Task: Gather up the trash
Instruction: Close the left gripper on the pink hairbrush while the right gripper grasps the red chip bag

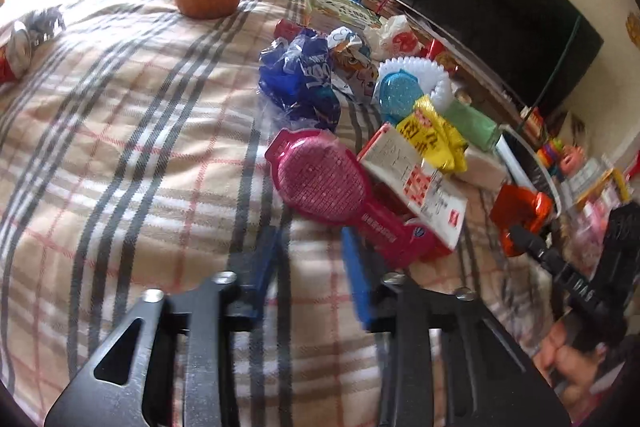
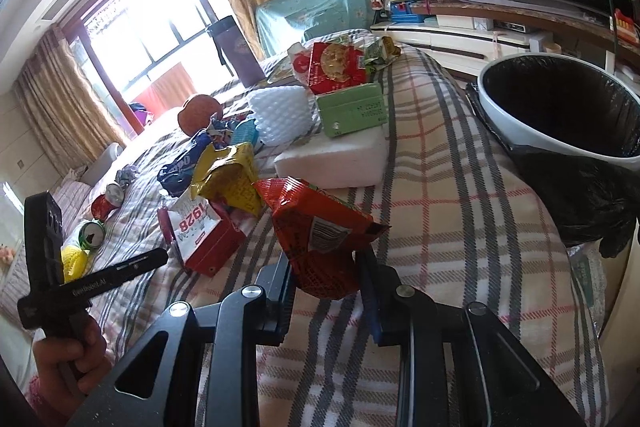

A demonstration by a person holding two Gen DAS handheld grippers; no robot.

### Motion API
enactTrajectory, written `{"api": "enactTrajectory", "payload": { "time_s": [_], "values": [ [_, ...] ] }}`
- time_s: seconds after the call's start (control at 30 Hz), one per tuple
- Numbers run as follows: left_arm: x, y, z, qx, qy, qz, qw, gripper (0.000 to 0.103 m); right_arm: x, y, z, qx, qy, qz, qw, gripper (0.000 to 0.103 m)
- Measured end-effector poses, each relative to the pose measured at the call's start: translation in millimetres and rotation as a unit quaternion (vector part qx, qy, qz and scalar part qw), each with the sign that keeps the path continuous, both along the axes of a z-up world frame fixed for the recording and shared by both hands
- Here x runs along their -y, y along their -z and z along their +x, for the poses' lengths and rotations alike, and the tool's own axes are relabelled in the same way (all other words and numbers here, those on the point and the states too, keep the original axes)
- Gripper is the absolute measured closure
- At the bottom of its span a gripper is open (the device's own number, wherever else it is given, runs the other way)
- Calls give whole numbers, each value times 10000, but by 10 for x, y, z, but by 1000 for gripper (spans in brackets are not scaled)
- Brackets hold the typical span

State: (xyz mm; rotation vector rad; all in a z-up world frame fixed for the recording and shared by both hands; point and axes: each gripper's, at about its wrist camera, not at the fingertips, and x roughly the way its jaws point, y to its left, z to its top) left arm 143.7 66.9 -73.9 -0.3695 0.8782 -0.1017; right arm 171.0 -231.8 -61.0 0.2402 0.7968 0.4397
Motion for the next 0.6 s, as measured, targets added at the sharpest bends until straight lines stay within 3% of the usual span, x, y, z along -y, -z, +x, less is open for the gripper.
{"api": "enactTrajectory", "payload": {
  "time_s": [0.03,0.1,0.3,0.43,0.47,0.5,0.6],
  "values": [
    [-13,-18,17,25,-46,-73,10000,35,1,-4,1,3,-9,4,10000,74],
    [6,-68,72,95,-124,-56,9999,27,12,-7,8,6,-7,-3,10000,74],
    [182,-41,330,162,39,242,9996,25,105,15,89,-78,79,18,9999,74],
    [212,-36,363,260,219,285,9990,34,149,15,135,-109,114,38,9999,74],
    [199,-29,356,254,251,294,9989,39,146,18,138,-114,110,40,9999,74],
    [201,23,370,59,288,464,9985,52,145,20,146,-126,99,51,9999,74],
    [233,28,298,91,475,717,9963,51,138,16,154,-123,65,64,9999,74]
  ]
}}
